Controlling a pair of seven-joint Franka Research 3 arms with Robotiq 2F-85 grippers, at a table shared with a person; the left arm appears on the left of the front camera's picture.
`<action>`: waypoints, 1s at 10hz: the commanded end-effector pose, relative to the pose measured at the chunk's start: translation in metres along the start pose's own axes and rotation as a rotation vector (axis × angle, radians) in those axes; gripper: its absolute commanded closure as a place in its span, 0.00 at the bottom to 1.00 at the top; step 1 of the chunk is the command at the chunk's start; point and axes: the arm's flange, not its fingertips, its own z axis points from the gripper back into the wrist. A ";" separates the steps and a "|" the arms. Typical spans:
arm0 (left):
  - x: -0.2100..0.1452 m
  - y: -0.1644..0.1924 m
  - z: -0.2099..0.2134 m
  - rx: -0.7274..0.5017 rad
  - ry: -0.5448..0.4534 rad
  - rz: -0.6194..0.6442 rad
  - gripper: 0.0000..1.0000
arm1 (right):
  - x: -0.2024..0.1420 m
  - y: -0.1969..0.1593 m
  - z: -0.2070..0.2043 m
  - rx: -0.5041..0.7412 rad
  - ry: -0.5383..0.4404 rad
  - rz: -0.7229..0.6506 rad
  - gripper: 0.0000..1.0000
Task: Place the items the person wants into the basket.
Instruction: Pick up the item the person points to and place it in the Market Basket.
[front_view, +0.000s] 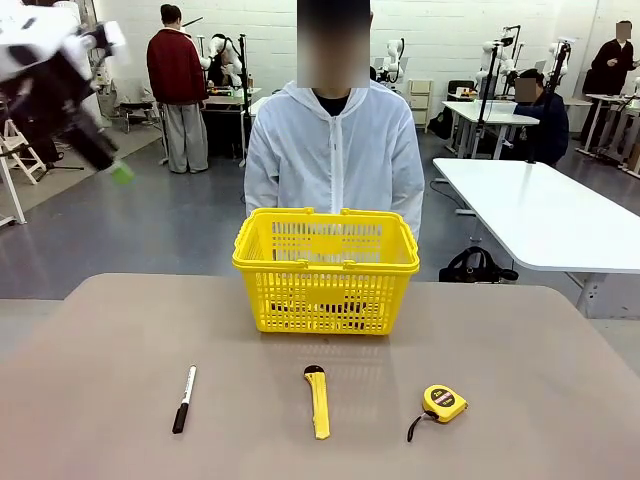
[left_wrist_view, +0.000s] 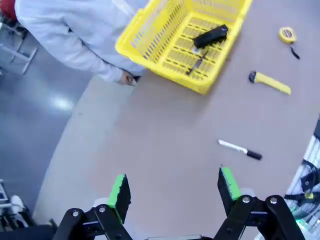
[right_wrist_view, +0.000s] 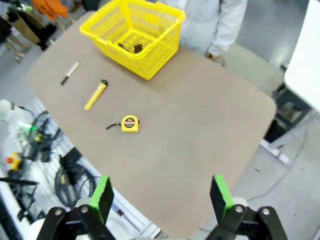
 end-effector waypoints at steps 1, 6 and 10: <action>-0.025 -0.018 0.007 -0.072 0.006 -0.030 0.10 | 0.001 0.000 -0.002 0.016 -0.007 0.011 0.00; -0.086 -0.048 0.052 -0.010 0.007 0.009 0.10 | 0.001 0.000 -0.002 0.016 -0.007 0.011 0.00; -0.124 -0.061 0.098 0.040 -0.044 0.053 0.10 | 0.001 0.000 -0.002 0.016 -0.007 0.011 0.00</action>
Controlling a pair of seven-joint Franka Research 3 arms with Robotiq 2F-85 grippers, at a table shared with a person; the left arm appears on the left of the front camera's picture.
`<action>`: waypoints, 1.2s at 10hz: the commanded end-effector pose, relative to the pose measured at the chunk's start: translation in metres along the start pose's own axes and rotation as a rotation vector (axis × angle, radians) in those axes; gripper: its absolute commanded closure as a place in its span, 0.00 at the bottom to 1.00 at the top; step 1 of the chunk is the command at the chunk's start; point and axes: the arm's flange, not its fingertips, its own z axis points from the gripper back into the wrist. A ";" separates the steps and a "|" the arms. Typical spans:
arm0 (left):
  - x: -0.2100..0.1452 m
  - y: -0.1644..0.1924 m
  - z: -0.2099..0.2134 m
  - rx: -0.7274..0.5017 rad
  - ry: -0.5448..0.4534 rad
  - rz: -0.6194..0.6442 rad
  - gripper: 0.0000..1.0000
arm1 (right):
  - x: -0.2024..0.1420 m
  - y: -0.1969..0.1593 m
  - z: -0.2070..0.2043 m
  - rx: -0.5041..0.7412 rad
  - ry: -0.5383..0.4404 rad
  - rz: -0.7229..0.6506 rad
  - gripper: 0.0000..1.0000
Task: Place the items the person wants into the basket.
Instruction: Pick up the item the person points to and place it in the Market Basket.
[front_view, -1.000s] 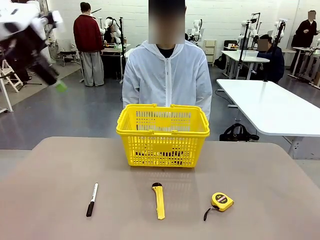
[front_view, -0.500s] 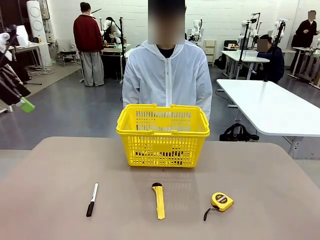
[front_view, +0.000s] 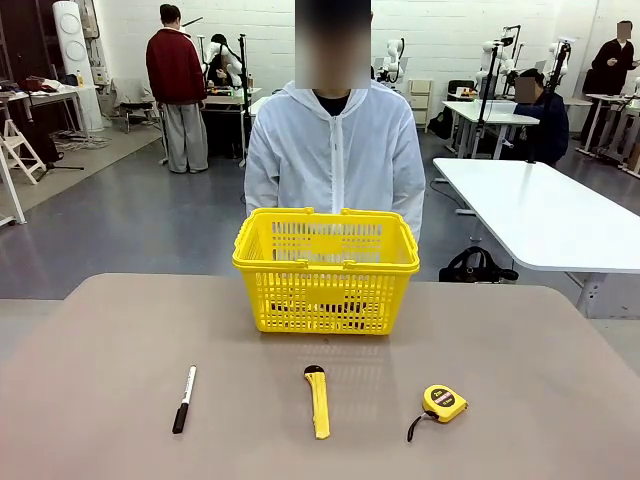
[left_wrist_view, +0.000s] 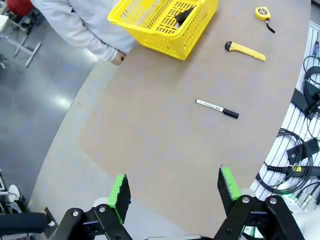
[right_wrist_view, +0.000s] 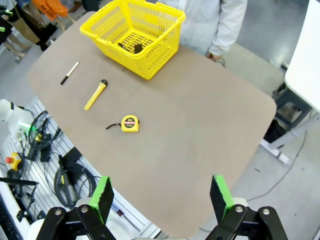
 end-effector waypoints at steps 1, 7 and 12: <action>-0.009 0.002 0.017 0.022 -0.008 0.030 0.10 | 0.000 0.000 -0.002 0.016 -0.008 0.010 0.00; 0.004 0.021 0.026 0.038 -0.035 0.079 0.10 | 0.000 0.000 -0.002 0.016 -0.008 0.010 0.00; 0.003 0.007 0.018 0.007 -0.147 -0.004 0.09 | 0.000 0.000 -0.002 0.016 -0.008 0.010 0.00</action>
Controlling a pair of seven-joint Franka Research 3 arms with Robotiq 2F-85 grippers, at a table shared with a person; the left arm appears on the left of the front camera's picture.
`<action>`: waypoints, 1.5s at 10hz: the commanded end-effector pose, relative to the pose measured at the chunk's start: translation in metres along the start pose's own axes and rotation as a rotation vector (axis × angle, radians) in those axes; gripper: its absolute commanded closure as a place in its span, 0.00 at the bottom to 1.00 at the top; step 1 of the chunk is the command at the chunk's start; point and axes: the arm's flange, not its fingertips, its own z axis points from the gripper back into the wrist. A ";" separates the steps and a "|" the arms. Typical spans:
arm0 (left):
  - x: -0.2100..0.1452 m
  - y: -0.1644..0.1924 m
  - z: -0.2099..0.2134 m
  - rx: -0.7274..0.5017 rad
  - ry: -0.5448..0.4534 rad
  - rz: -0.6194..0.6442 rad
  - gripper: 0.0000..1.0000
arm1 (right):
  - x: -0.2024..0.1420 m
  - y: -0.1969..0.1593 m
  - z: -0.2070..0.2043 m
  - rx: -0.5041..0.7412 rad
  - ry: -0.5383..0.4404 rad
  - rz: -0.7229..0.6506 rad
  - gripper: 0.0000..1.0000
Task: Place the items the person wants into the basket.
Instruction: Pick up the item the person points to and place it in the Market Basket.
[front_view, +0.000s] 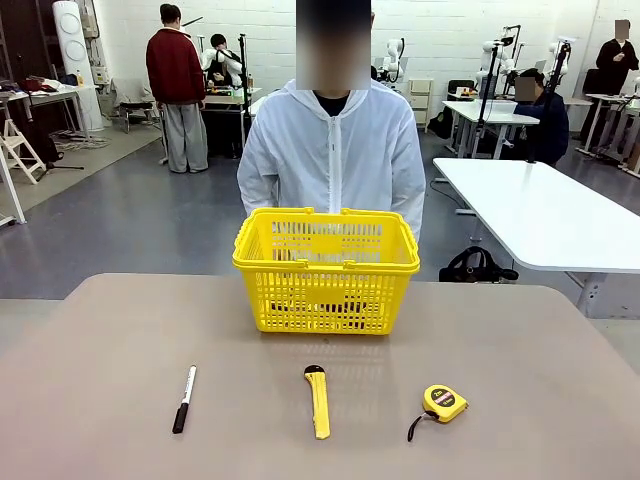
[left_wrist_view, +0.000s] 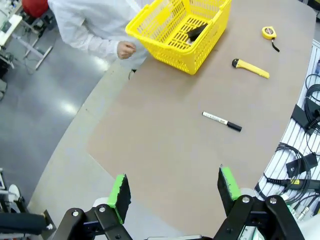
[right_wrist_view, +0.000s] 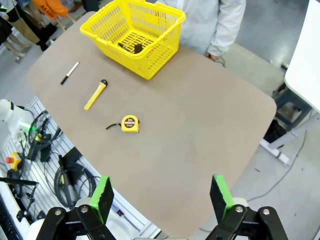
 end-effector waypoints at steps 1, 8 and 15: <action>0.005 0.008 -0.016 -0.037 -0.068 -0.044 0.09 | 0.000 0.000 -0.002 0.016 -0.008 0.010 0.00; 0.003 0.000 -0.005 -0.012 -0.023 -0.017 0.09 | 0.000 0.000 -0.002 0.016 -0.008 0.010 0.00; 0.003 0.000 -0.005 -0.012 -0.023 -0.017 0.09 | 0.000 0.000 -0.002 0.016 -0.008 0.010 0.00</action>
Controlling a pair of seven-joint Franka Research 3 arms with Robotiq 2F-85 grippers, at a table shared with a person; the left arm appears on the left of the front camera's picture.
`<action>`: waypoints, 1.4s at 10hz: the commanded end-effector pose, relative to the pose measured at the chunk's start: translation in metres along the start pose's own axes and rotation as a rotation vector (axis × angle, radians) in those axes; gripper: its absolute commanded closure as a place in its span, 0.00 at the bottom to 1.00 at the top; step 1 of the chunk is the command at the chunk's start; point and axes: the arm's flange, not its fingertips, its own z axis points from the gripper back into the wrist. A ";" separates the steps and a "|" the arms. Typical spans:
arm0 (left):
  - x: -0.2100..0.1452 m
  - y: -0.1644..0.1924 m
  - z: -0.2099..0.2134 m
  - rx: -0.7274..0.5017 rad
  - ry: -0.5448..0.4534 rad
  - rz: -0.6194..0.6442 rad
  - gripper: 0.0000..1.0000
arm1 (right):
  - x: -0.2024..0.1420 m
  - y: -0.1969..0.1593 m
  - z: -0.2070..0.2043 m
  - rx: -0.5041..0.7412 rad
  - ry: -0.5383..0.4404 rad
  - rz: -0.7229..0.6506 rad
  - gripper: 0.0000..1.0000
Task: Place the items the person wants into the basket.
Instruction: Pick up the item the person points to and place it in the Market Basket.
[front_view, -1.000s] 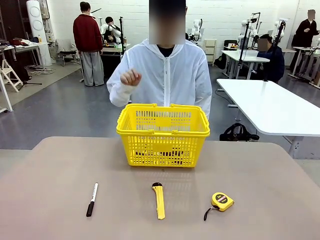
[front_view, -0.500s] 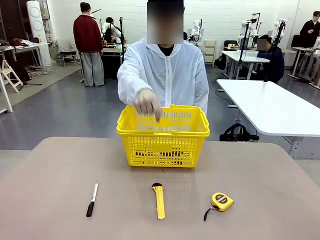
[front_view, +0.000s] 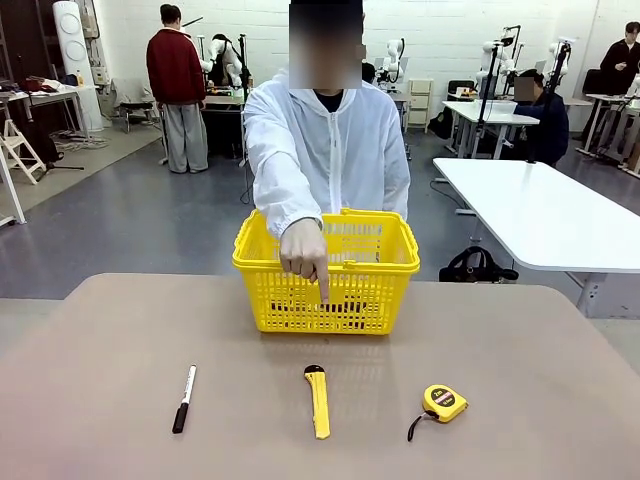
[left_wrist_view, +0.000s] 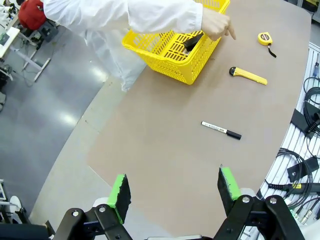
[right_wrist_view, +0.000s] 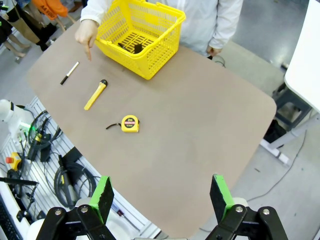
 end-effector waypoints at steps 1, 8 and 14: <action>-0.001 -0.001 0.002 -0.001 0.013 0.008 0.09 | 0.000 0.000 -0.002 0.016 -0.008 0.010 0.00; -0.001 -0.001 0.002 -0.001 0.013 0.008 0.09 | 0.000 0.000 -0.002 0.016 -0.008 0.010 0.00; 0.129 -0.059 -0.064 0.089 0.244 0.169 0.09 | 0.000 0.000 -0.002 0.016 -0.008 0.010 0.00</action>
